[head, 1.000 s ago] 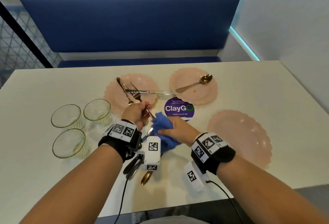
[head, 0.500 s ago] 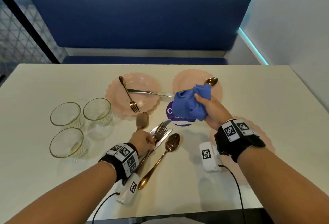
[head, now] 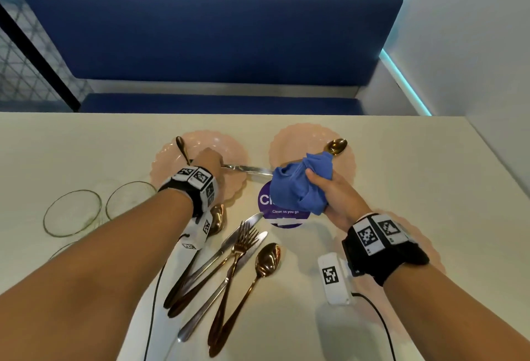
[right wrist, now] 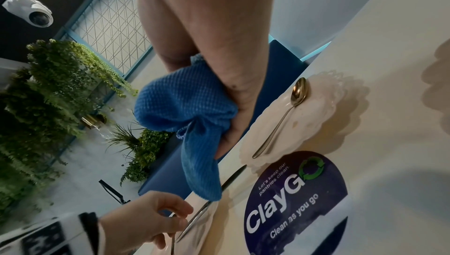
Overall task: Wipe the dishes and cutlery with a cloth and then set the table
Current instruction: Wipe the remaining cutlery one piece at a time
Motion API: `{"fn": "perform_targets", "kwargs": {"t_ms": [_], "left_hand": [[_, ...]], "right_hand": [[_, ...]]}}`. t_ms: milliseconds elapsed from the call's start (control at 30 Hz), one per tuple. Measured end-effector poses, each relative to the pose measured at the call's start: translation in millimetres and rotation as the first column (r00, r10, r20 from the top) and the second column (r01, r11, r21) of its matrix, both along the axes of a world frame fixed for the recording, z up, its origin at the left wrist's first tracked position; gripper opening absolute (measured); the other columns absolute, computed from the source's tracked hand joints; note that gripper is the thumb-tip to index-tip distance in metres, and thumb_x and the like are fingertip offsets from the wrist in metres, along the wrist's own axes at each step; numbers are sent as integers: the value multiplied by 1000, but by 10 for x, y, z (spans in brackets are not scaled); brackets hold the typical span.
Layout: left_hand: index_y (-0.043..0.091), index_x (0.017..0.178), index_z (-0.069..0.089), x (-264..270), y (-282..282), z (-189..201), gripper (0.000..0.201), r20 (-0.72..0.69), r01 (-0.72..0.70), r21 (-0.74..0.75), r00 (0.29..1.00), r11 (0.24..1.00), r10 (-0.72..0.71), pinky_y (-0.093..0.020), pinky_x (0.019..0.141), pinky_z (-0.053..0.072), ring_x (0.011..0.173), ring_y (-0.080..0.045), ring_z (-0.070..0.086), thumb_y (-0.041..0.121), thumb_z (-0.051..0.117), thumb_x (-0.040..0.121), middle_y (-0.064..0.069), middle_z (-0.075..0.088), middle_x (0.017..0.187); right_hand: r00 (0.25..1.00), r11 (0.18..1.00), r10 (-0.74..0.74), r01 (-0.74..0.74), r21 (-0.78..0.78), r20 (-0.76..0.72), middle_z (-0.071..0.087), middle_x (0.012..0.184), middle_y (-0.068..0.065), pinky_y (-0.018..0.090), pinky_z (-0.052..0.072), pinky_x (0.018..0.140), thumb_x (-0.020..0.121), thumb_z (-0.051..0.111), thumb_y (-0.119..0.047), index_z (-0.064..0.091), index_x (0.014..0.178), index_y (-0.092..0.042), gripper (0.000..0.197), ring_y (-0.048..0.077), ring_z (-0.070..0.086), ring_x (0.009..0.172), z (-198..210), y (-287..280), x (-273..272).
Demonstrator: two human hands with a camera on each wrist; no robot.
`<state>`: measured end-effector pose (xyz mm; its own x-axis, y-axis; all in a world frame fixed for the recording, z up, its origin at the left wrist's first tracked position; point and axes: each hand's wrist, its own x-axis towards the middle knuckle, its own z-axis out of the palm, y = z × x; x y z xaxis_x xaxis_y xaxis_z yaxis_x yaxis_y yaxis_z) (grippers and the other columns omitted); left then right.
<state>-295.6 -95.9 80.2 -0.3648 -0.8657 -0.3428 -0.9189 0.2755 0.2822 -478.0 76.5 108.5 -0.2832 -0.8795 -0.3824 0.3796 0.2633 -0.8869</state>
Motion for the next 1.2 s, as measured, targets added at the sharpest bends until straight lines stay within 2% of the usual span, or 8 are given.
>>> {"fn": "perform_targets", "kwargs": {"t_ms": [133, 300, 400, 633, 767, 933, 1067, 1200], "left_hand": [[9, 115, 61, -48, -166, -182, 28, 211, 126, -18, 970, 992, -119, -33, 98, 45, 106, -28, 55, 16, 49, 91, -9, 51, 118], [29, 80, 65, -85, -226, -216, 18, 323, 186, -100, 935, 978, -145, -47, 103, 36, 93, -25, 52, 41, 50, 84, 5, 58, 80], [30, 76, 63, -43, -201, -283, 23, 239, 153, -107, 963, 982, -124, -48, 103, 34, 88, -23, 46, 41, 46, 86, 7, 52, 72], [10, 106, 65, -72, -160, -251, 21, -115, 126, -51, 985, 991, -131, -32, 87, 42, 104, -28, 55, 11, 55, 88, -12, 60, 113], [8, 107, 64, -241, -47, -57, 21, -292, 153, -54, 943, 987, -162, -26, 89, 38, 95, -24, 54, 15, 51, 92, -9, 57, 102], [0, 102, 65, -450, 332, 220, 19, -395, 288, -90, 869, 953, -300, -28, 80, 37, 95, -33, 56, 7, 51, 90, -18, 59, 102], [-6, 93, 63, -491, 730, 357, 18, -447, 361, -132, 810, 923, -380, -25, 73, 34, 90, -35, 55, 0, 48, 88, -22, 59, 99], [2, 83, 58, -391, 907, 475, 11, -461, 287, -151, 826, 946, -325, -17, 62, 21, 76, -19, 42, 4, 50, 90, 0, 45, 78]], "right_hand": [[1000, 1000, -2, 2, 21, 13, 62, 124, 5, 26, 56, 78, 96, 47, -29, 49, 131, -19, 37, 18, 62, 110, -31, 3, -86], [999, 997, 5, -8, 76, 44, 66, 117, 1, 20, 55, 72, 95, 44, -37, 54, 126, -19, 37, 10, 64, 101, -104, -11, -120], [999, 996, 21, -26, 91, 50, 65, 121, 3, 22, 55, 75, 96, 43, -37, 53, 127, -18, 38, 12, 63, 105, -151, -61, -96], [999, 989, 35, -40, 141, 35, 64, 119, 4, 26, 54, 78, 96, 43, -36, 52, 127, -17, 37, 15, 62, 105, -274, -186, -35], [994, 989, -30, 15, 144, 105, 58, 127, 10, 25, 53, 84, 98, 36, -36, 53, 117, -18, 31, 14, 61, 102, -348, -251, 22], [955, 985, -146, 116, 127, 258, 65, 98, 7, 28, 55, 73, 97, 37, -43, 55, 112, -11, 39, 17, 64, 87, -286, -377, 167], [945, 961, -274, 263, 80, 180, 64, 105, 19, 35, 58, 76, 96, 46, -25, 54, 120, 2, 37, 29, 62, 92, -238, -471, 271], [933, 923, -359, 355, 146, -2, 64, 110, 25, 36, 57, 71, 91, 54, -36, 58, 114, 3, 45, 30, 65, 85, -172, -516, 233]]}}
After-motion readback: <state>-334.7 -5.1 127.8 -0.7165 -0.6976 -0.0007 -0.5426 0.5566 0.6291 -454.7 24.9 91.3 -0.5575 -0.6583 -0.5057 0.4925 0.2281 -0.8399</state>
